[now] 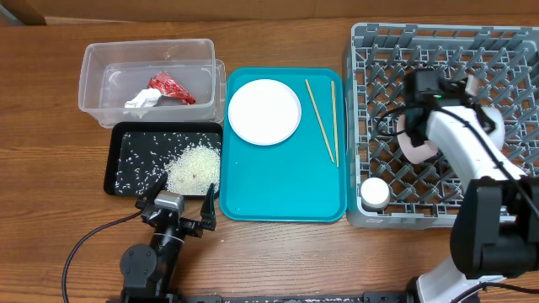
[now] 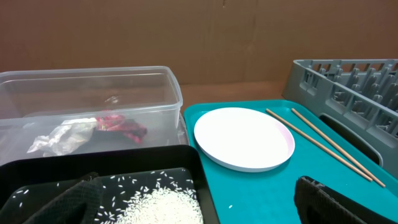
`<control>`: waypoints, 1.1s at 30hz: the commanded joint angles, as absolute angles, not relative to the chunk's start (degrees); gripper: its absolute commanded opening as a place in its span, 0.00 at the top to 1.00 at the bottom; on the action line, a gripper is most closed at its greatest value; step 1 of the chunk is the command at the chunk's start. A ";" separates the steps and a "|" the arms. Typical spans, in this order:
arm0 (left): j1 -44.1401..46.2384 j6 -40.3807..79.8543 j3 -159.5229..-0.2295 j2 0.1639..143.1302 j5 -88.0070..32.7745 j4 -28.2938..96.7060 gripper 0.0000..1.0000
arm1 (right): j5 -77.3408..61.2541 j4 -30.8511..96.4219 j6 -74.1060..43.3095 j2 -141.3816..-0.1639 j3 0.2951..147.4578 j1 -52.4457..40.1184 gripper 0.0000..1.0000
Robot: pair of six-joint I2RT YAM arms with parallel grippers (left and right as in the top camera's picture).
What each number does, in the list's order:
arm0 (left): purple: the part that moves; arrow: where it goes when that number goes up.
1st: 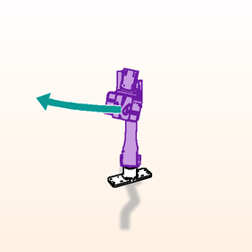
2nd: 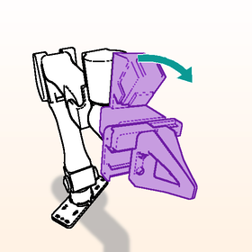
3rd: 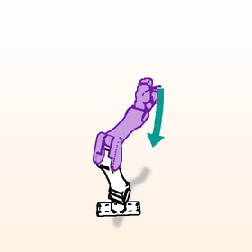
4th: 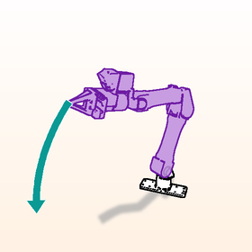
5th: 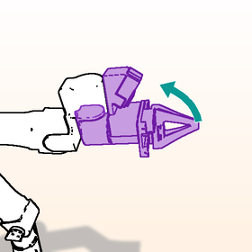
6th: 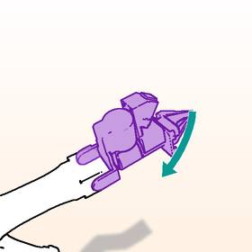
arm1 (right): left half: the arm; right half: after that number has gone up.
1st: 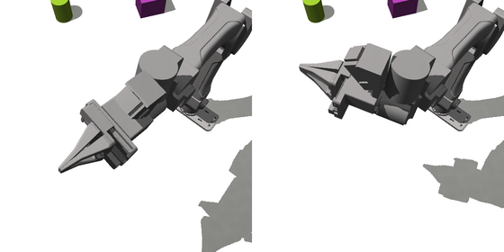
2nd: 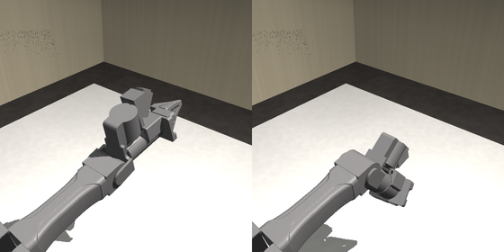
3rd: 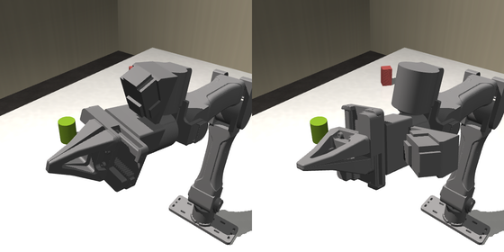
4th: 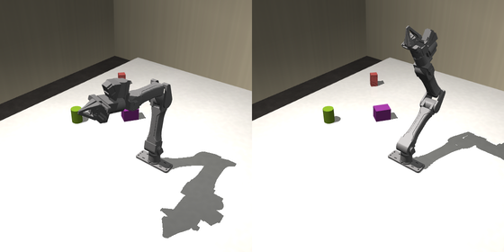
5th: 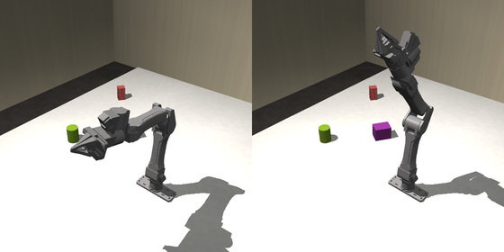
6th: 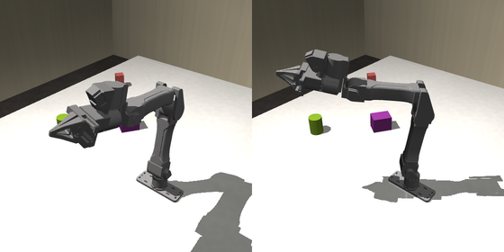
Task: Sort waste into correct bins and load items into the dishwasher
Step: 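Place the light-blue bowl upright in the dish rack, release, then grasp the wooden chopsticks on the teal tray with the right gripper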
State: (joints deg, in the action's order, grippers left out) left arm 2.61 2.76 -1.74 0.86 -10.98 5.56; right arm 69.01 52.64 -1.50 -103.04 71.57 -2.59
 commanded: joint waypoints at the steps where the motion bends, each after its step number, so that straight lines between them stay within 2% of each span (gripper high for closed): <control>1: 2.26 1.89 -1.21 0.25 -11.64 5.32 0.00 | 68.42 51.24 -1.89 -101.65 72.10 -6.42 0.73; 7: 2.26 1.89 -1.21 0.25 -11.62 5.32 0.00 | 68.34 49.74 -1.93 -97.89 72.16 -11.51 0.59; 10: 2.26 1.89 -1.21 0.25 -11.64 5.32 0.00 | 61.30 50.39 -1.89 -94.54 73.49 -14.55 0.53; 12: 2.26 1.89 -1.21 0.25 -11.62 5.32 0.00 | 52.66 52.71 -1.96 -92.27 75.46 -16.64 0.51; 18: 2.26 1.89 -1.21 0.25 -11.64 5.32 0.00 | 9.76 66.39 -7.73 -89.25 88.42 -23.66 0.53; 22: 2.26 1.89 -1.21 0.25 -11.64 5.32 0.00 | -6.02 67.55 -8.25 -89.30 90.54 -28.67 0.52; 27: 2.26 1.89 -1.21 0.25 -11.64 5.32 0.00 | -2.74 62.72 -9.04 -91.61 88.62 -34.57 0.47; 33: 2.26 1.89 -1.21 0.25 -11.64 5.32 0.00 | 19.09 58.17 -8.99 -100.12 88.07 -34.65 0.47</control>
State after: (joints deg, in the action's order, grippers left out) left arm 2.61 2.76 -1.74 0.86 -10.98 5.58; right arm 6.35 59.64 -8.29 -95.26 89.08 -36.21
